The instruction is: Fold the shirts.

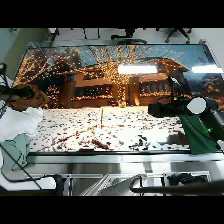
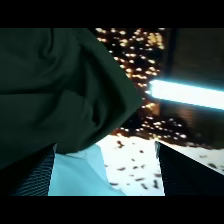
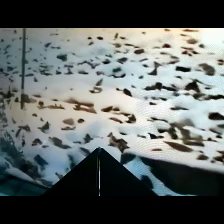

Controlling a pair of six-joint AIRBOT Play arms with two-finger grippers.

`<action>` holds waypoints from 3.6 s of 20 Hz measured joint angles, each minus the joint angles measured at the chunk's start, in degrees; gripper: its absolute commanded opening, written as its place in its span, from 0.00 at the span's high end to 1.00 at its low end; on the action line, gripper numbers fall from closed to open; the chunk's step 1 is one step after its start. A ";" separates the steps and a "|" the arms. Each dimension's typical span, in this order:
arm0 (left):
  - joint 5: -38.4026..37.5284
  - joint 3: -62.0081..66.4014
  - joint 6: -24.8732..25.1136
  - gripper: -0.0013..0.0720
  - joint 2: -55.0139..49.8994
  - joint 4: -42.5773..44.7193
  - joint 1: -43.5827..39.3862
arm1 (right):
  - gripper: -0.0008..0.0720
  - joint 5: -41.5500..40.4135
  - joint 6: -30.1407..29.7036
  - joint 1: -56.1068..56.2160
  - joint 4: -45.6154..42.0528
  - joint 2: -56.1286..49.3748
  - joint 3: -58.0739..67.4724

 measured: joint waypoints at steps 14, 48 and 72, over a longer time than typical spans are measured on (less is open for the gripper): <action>-8.85 26.75 -4.76 0.97 -24.11 -4.04 -0.37 | 0.96 -1.18 0.00 0.00 0.35 -0.46 0.00; -20.74 -23.50 -5.73 0.02 12.26 -30.32 -25.27 | 0.20 8.59 -14.88 -12.50 9.01 -11.21 -1.31; -19.08 -4.66 3.04 0.97 16.26 -50.03 -30.80 | 0.97 9.25 -41.70 -4.42 32.37 -10.93 20.00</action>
